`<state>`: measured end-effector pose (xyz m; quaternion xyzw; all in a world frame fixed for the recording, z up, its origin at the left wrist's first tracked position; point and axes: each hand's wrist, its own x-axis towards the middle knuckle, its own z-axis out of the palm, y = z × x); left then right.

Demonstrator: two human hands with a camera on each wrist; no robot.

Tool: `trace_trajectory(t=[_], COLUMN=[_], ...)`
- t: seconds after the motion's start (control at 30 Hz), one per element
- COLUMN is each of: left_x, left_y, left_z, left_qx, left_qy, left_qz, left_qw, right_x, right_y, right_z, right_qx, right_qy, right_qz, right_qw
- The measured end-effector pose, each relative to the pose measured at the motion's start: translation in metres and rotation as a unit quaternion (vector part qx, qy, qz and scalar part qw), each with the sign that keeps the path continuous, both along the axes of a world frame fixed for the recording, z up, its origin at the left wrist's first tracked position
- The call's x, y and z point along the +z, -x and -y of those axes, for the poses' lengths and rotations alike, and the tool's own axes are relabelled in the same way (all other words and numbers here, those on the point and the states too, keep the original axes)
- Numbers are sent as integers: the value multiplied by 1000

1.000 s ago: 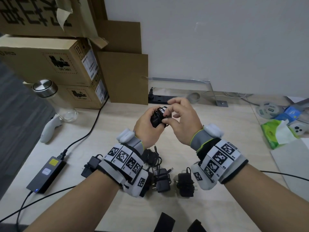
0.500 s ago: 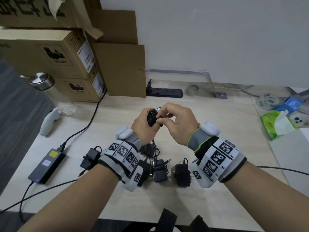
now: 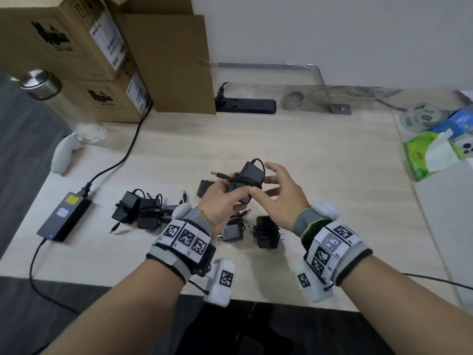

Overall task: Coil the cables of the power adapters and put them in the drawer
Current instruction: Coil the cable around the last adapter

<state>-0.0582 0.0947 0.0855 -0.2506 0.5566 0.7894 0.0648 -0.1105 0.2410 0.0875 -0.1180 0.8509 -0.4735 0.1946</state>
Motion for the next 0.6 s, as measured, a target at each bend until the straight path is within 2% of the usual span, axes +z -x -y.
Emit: trace_trajectory(t=[0.13,0.27,0.43,0.5,0.6], left_x=[-17,-29,-25,-24,-26], left_y=[-8,-13,-18,-19,-24], left_z=[-18,-27,-31,-31,-30], left_qx=[26,-34,-103,-118,-121], left_qy=[67,179,183,256,383], left_qz=[29,42,35,28,11], left_qw=[997,982,977,959,916], right_x=[-20,-23,-25,-30,-38], right_y=[-10,-10,-4,0,7], right_z=[-1,-13,-31,-41,-58], right_qx=[-22,-56,-88,-124,-214], right_qy=[45,108,125,121,97], right_qz=[87,171,188,173,159], right_qw=[995,978,970,969,959])
